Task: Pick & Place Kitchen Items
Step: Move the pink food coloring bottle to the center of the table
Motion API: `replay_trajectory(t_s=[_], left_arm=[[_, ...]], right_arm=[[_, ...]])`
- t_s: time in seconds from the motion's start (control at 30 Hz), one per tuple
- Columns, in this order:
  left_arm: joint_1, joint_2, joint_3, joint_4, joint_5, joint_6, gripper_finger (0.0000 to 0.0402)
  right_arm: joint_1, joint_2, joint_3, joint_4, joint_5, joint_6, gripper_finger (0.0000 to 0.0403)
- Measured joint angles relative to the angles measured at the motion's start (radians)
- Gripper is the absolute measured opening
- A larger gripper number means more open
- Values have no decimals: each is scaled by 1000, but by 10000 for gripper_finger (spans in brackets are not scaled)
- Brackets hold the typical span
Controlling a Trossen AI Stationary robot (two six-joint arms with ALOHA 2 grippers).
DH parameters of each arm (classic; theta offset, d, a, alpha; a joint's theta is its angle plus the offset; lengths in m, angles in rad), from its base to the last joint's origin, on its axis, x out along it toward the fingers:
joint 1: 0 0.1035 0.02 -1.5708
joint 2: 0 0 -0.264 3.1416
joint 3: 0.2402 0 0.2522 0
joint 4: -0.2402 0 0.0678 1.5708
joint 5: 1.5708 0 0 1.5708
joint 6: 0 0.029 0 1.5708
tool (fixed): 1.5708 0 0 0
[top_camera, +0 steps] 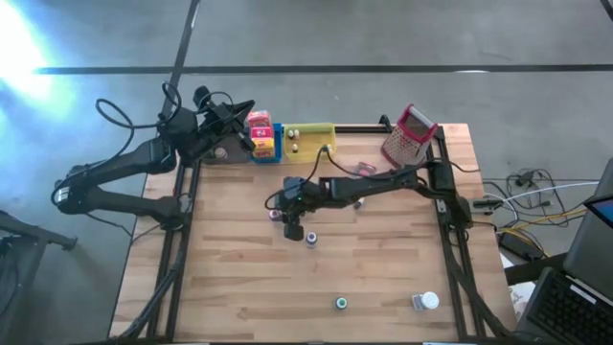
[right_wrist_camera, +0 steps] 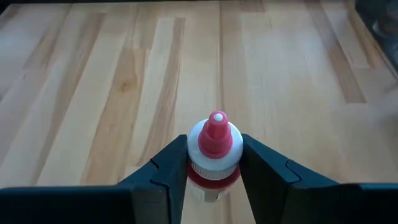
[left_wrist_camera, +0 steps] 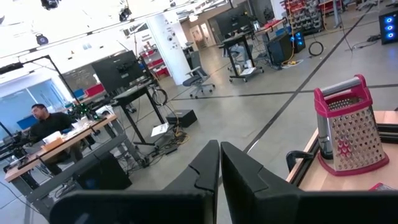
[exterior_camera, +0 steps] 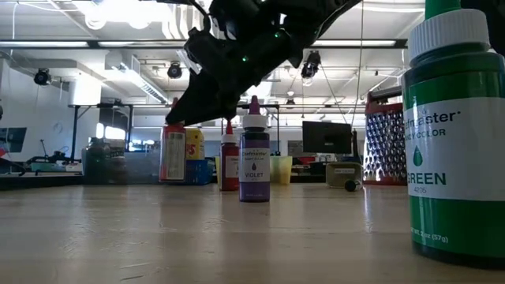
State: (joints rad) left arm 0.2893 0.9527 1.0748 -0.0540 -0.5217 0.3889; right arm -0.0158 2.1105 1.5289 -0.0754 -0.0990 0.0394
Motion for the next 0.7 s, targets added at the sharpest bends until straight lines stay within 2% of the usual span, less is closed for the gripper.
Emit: replay_trajectory(t_s=[0.17,0.37,0.7], left_arm=[[0,0,0,0,0,0,22],[0,0,0,0,0,0,22],[0,0,0,0,0,0,22]], right_arm=[[0,-1,-17,25,1,-2,116],[3,-5,-75,134,4,8,124],[45,-28,-89,106,63,12,122]])
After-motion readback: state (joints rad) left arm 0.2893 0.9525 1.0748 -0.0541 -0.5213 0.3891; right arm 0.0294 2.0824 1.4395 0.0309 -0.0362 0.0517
